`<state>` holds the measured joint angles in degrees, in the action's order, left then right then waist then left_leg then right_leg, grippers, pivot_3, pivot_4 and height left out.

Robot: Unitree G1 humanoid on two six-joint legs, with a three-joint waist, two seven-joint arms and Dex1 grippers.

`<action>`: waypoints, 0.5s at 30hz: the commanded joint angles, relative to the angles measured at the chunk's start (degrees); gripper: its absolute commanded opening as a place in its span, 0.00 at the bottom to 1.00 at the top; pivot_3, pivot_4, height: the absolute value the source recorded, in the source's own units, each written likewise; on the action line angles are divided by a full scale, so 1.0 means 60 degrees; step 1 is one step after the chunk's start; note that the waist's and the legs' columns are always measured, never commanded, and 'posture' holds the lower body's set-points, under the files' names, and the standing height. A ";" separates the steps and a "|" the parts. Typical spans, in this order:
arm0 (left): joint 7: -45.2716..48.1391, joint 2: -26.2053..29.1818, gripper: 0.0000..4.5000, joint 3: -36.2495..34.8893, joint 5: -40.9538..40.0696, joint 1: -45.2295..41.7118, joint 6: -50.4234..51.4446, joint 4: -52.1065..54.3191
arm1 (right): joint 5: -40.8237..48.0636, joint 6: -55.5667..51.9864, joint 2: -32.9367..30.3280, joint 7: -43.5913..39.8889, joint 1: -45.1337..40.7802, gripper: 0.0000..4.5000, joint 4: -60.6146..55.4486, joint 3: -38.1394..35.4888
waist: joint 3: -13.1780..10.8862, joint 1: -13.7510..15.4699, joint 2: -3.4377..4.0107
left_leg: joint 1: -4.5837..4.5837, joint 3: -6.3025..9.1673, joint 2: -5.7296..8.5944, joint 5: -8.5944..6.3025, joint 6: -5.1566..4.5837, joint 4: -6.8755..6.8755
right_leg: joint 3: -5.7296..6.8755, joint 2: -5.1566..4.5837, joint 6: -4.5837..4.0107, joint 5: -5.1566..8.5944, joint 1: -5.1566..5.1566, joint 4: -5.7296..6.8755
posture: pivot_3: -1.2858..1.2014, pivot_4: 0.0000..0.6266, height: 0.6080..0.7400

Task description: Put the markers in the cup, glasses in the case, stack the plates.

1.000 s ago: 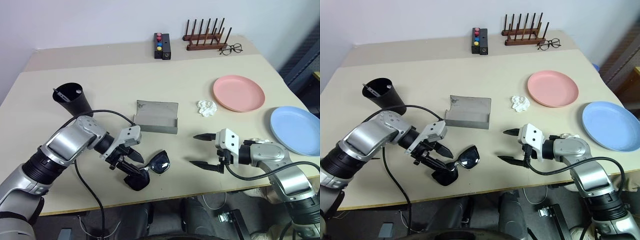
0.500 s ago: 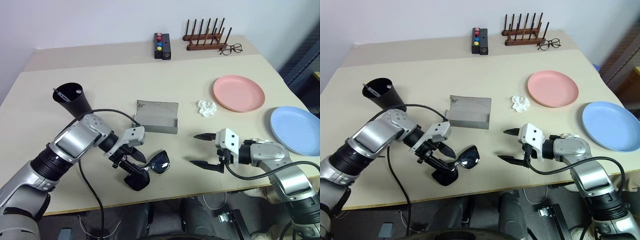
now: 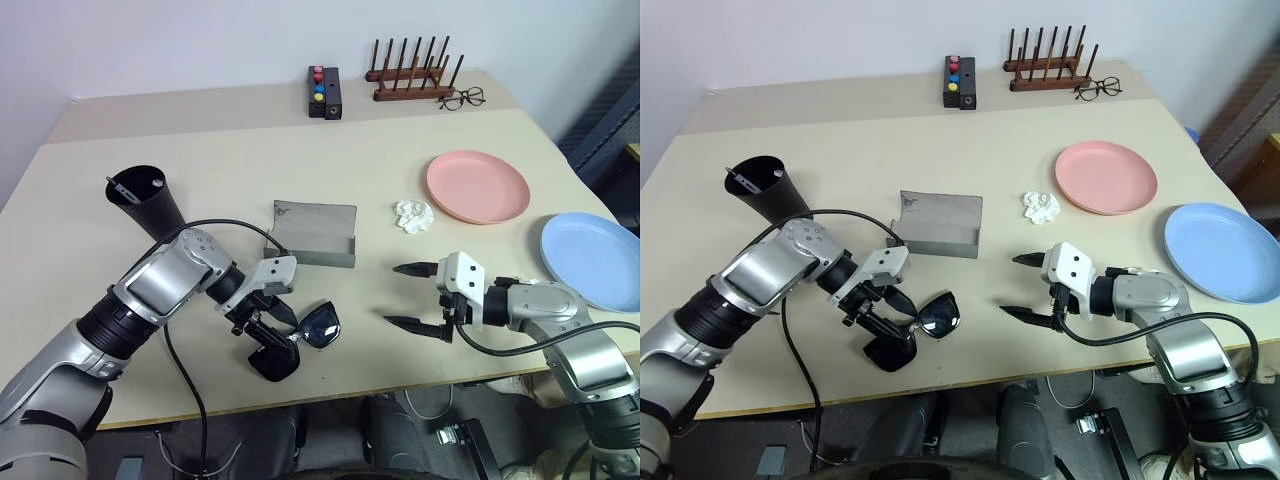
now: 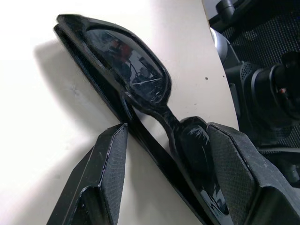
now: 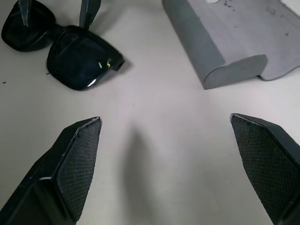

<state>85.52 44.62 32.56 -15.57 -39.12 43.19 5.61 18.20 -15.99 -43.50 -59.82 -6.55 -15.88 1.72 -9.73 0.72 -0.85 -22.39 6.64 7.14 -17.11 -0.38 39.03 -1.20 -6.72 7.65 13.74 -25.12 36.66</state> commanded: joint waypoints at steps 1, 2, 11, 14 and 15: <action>0.0075 -0.0080 0.31 -0.0018 0.0112 -0.0215 -0.0139 0.0007 | 0.0144 -0.0005 -0.0116 0.0065 0.0086 1.00 -0.0430 -0.0275 | 0.0000 0.0000 0.0000 | 0.0000 0.0000 0.0000 0.0000 0.0000 0.0000 | 0.0000 0.0000 0.0000 0.0000 0.0000 0.0000 | 0.52 0.24 1.00; 0.0072 -0.0107 0.19 -0.0010 0.0138 -0.0213 -0.0139 -0.0002 | 0.0152 -0.0012 -0.0126 0.0078 0.0101 1.00 -0.0443 -0.0286 | 0.0000 0.0002 0.0000 | 0.0000 0.0000 0.0000 0.0000 0.0000 0.0000 | 0.0000 0.0000 0.0000 0.0000 0.0000 0.0000 | 0.52 0.24 1.00; -0.0043 -0.0203 0.00 -0.0187 0.0243 -0.0268 -0.0333 -0.0243 | 0.0199 -0.0047 -0.0200 0.0162 0.0172 1.00 -0.0488 -0.0342 | 0.0004 0.0010 0.0006 | 0.0013 0.0003 0.0001 0.0000 -0.0001 0.0001 | 0.0003 -0.0001 0.0000 0.0000 0.0021 -0.0005 | 0.52 0.24 1.00; -0.0266 -0.0348 0.00 -0.0563 0.0175 -0.0266 -0.0770 -0.0331 | 0.0195 -0.0019 -0.0204 0.0155 0.0116 1.00 -0.0420 -0.0340 | 0.0004 0.0019 0.0006 | 0.0013 0.0003 0.0001 0.0000 -0.0001 0.0002 | 0.0003 -0.0001 0.0000 0.0000 0.0021 -0.0005 | 0.52 0.24 1.00; -0.0392 -0.0456 0.00 -0.0799 0.0135 -0.0254 -0.1119 -0.0401 | 0.0174 0.0008 -0.0193 0.0154 0.0063 1.00 -0.0361 -0.0319 | 0.0004 0.0024 0.0006 | 0.0013 0.0003 0.0001 0.0000 -0.0001 0.0003 | 0.0004 -0.0002 0.0000 0.0000 0.0023 -0.0006 | 0.52 0.24 1.00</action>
<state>86.69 42.39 31.29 -16.16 -40.11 40.14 3.94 18.60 -16.50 -43.99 -58.90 -5.47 -16.16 1.46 -9.71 0.86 -0.81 -22.31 6.66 7.15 -17.11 -0.39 39.06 -1.17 -6.74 7.66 13.74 -24.97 36.61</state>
